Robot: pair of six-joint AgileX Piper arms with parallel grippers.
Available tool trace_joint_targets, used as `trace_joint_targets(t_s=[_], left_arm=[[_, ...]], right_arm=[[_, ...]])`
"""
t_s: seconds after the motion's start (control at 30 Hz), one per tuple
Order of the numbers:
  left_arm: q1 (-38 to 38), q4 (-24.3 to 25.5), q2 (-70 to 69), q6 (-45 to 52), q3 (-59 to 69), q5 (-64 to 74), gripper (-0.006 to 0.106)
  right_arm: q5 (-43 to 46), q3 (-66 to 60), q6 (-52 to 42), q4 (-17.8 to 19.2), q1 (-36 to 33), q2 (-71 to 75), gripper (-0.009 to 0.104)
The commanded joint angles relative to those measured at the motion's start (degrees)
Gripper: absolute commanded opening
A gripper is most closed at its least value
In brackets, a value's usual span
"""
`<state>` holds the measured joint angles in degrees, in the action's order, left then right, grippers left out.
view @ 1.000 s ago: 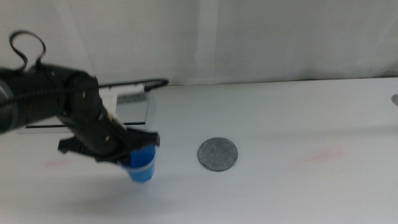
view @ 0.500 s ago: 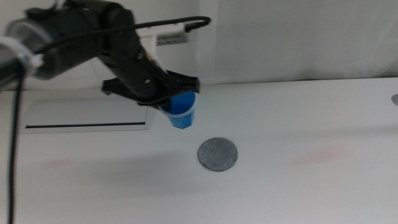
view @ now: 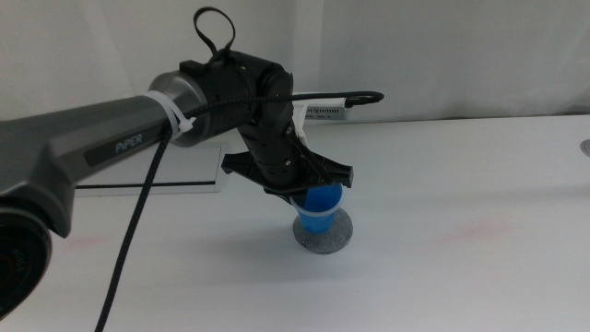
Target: Place an empty cup on a cup mat.
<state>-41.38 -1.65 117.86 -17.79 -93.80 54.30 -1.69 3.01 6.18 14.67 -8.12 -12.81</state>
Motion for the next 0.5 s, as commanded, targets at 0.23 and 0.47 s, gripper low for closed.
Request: trace_joint_targets(t_s=[0.23,0.47], left_arm=[[-0.43,-0.91,2.45,-0.27,-0.47,-3.12,-0.003],[-0.51,-3.43,3.91,1.77,-0.47,-3.12,-0.003]], right_arm=[[0.29,-0.22,-0.16,0.11,0.19,-0.1,-0.003],[0.29,-0.22,-0.16,0.11,0.19,-0.1,-0.003]])
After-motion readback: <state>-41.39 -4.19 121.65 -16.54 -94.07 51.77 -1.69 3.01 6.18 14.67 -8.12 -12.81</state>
